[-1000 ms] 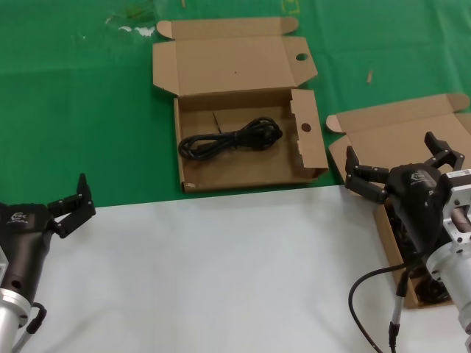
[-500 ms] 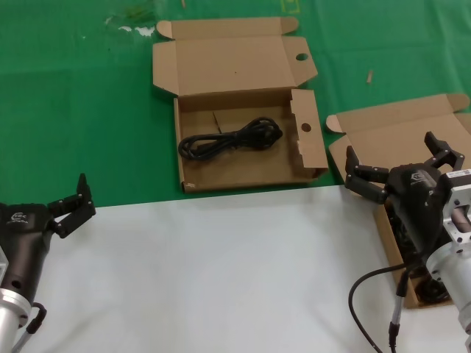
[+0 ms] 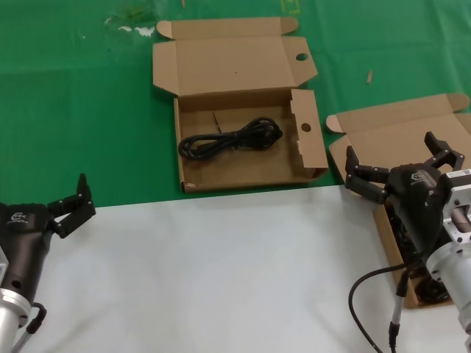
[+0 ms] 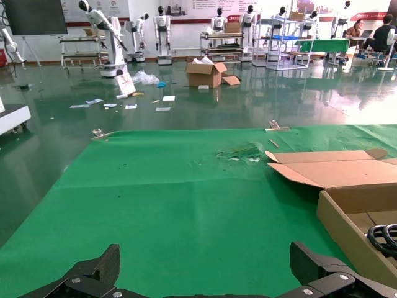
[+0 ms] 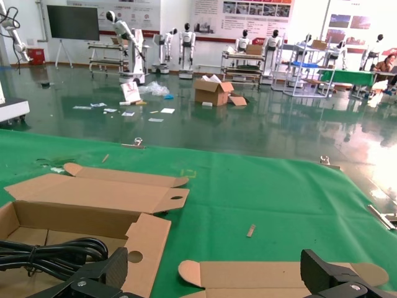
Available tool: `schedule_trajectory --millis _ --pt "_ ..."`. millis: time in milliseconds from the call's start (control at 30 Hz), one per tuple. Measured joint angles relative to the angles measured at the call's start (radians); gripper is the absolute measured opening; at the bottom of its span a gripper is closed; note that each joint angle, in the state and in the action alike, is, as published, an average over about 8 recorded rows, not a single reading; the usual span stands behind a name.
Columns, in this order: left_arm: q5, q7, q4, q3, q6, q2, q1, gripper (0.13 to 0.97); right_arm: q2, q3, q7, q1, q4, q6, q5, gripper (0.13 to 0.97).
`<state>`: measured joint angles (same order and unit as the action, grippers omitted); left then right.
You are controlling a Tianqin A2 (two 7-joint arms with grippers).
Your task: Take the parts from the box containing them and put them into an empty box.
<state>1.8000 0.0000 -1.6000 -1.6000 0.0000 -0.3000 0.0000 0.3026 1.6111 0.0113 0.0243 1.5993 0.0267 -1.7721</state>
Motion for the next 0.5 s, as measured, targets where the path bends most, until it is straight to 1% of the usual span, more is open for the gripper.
schedule_trajectory --millis 500 --pt "0.000 0.000 0.000 0.000 0.000 0.000 0.000 0.966 0.000 0.000 0.000 0.000 0.000 0.000 0.000 0.966"
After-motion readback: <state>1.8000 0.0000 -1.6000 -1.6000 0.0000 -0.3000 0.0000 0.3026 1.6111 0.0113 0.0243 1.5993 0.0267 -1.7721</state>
